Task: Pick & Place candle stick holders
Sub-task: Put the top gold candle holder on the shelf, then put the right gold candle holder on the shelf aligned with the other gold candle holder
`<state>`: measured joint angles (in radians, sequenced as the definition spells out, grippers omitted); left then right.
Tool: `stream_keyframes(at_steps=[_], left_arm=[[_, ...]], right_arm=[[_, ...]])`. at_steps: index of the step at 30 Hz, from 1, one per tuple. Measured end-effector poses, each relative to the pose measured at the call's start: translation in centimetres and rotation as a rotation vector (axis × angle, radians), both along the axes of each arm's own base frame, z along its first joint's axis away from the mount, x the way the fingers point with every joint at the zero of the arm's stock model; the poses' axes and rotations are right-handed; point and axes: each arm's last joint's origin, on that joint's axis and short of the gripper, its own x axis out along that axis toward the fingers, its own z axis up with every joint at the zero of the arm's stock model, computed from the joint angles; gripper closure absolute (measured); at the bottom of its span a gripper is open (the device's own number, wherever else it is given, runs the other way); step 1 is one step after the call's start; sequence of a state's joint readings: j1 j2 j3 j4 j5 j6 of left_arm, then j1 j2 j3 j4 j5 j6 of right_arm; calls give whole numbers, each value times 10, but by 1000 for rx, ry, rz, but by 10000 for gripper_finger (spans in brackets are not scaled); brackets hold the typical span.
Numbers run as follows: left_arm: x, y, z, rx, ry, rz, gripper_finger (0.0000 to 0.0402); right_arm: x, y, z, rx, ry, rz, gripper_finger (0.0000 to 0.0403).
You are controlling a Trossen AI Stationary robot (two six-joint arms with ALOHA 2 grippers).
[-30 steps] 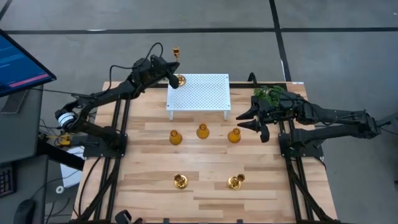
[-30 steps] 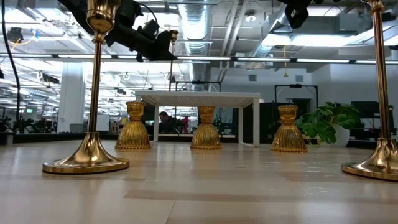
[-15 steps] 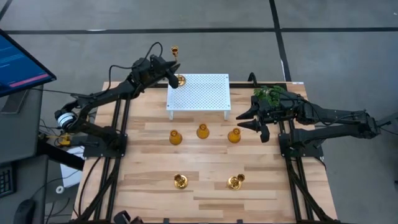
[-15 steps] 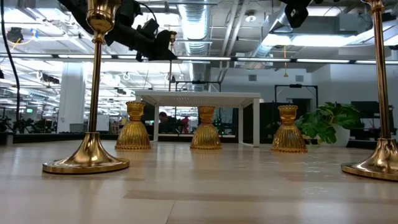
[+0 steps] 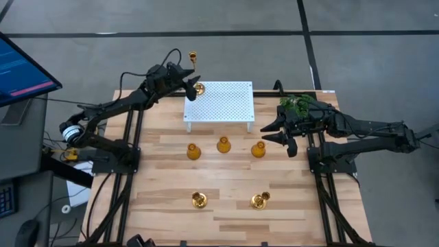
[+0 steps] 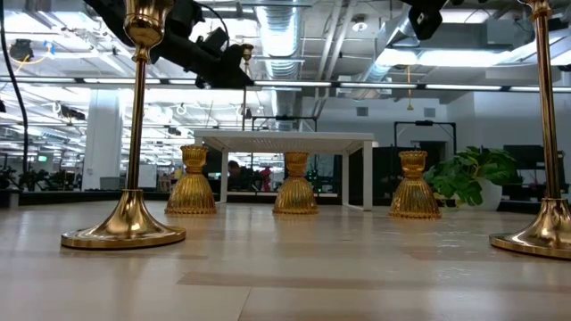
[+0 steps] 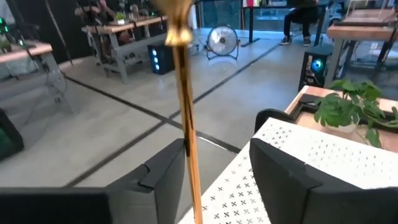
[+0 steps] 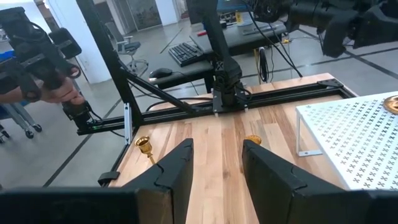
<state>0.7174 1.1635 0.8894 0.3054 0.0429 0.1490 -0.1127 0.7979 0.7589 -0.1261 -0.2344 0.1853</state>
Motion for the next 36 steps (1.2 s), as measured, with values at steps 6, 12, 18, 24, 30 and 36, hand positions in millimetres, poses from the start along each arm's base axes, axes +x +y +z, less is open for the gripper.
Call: stream_keyframes(at_steps=[6, 12, 18, 24, 30, 36], left_arm=[[-13, -9, 13, 72, 10, 52, 182], [-30, -20, 18, 67, 72, 111, 174], [-47, -39, 29, 61, 54, 136, 180], [-68, -68, 39, 69, 40, 121, 186], [-80, -98, 43, 59, 33, 85, 188], [-74, -117, 39, 35, 70, 18, 188]], right_arm=[[0, 0, 0, 2, -2, 0, 274], [0, 0, 1, 7, -7, -1, 274], [0, 0, 0, 13, 1, -2, 274], [0, 1, -3, 39, 31, -3, 274], [-1, 2, -6, 25, 71, 6, 275], [-2, 8, -14, 15, 293, 43, 282]])
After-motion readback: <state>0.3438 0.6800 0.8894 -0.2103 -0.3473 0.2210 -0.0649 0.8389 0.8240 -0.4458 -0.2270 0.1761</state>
